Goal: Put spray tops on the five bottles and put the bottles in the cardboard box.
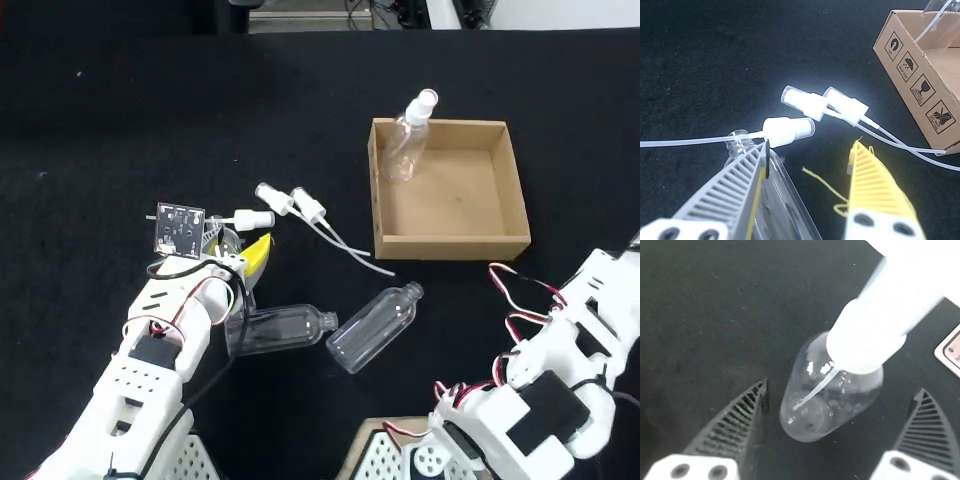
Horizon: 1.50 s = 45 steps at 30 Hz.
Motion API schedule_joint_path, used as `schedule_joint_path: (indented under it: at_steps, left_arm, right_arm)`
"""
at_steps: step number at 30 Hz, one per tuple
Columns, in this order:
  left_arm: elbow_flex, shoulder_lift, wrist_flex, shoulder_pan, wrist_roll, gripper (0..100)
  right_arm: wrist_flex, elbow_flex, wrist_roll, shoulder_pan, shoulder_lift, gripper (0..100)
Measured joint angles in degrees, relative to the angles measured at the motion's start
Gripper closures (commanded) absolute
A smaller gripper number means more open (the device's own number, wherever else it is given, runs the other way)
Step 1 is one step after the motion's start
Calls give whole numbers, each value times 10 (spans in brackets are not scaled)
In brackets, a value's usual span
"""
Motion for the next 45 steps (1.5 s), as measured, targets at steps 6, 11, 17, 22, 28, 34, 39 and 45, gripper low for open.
schedule_joint_path:
  at_steps: [6, 11, 17, 22, 28, 34, 39, 45]
  left_arm:
    - [0, 0, 0, 0, 0, 747]
    - [0, 0, 0, 0, 0, 747]
    - [0, 0, 0, 0, 0, 747]
    - [0, 0, 0, 0, 0, 747]
    - [0, 0, 0, 0, 0, 747]
    - [0, 0, 0, 0, 0, 747]
    - [0, 0, 0, 0, 0, 747]
    - [0, 0, 0, 0, 0, 747]
  right_arm:
    - [-55, 0, -21, 0, 22, 624]
    - [-90, 0, -22, 0, 41, 624]
    - [-94, 0, -22, 0, 42, 624]
    - [-94, 0, -22, 0, 42, 624]
    - [-94, 0, -22, 0, 42, 624]
    - [-94, 0, -22, 0, 42, 626]
    - [-94, 0, -22, 0, 42, 764]
    - [-102, 0, -22, 0, 42, 790]
